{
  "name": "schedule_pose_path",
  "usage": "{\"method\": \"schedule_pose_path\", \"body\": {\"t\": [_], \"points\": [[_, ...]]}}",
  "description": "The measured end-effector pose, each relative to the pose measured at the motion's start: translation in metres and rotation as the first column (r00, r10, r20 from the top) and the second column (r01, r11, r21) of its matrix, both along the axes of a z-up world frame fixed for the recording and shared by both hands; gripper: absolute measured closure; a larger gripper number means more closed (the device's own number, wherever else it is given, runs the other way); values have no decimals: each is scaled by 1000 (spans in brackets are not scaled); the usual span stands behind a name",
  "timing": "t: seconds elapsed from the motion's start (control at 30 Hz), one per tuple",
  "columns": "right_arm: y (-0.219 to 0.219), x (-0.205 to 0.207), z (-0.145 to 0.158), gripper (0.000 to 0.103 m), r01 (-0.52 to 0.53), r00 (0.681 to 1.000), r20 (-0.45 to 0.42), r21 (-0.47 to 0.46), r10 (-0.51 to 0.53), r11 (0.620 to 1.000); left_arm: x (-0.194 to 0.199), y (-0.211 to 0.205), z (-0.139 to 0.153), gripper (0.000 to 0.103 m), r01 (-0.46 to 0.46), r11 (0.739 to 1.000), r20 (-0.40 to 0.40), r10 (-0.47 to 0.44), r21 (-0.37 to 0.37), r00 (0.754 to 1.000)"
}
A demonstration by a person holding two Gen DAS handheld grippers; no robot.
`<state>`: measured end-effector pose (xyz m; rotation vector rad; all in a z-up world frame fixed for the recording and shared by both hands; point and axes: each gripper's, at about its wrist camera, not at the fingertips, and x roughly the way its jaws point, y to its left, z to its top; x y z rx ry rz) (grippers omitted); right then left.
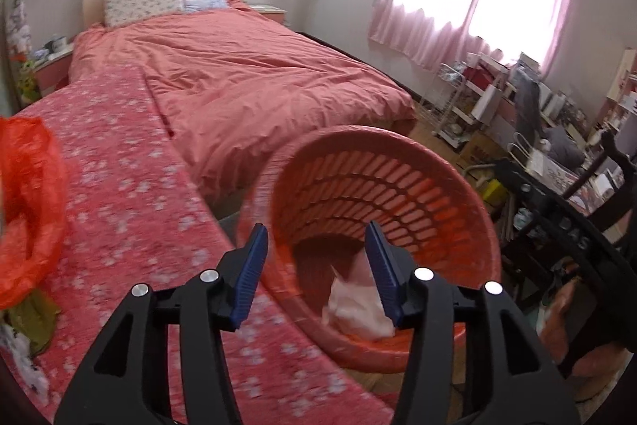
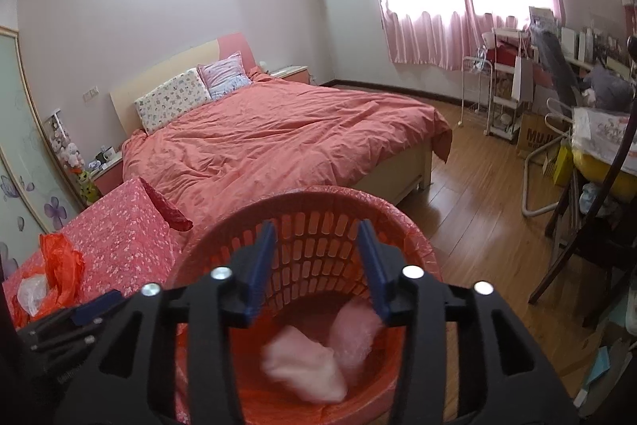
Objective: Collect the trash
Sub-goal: 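Carry both items to the orange basket and open both tools to drop them, then return both tools to the pile of bags on the bed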
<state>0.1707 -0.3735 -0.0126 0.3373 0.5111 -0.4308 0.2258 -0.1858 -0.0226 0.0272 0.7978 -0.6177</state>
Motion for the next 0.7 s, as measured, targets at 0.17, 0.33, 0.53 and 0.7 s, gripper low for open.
{"method": "schedule_pose_path", "body": {"t": [0.17,0.33,0.53,0.7], "points": [[19,-6,11,50,-23,1000,2,-46,23,999,-4,29,8,48,-75,997,28,75,25,997],[51,-11,24,50,-88,996,0,-75,88,993,-16,77,21,48,-170,984,73,167,46,983],[108,-11,31,50,-210,978,-14,-93,209,973,-32,147,36,48,-303,952,114,296,47,948],[162,-4,29,50,-309,951,-30,-84,308,947,-47,213,48,47,-423,905,138,415,37,899]]}}
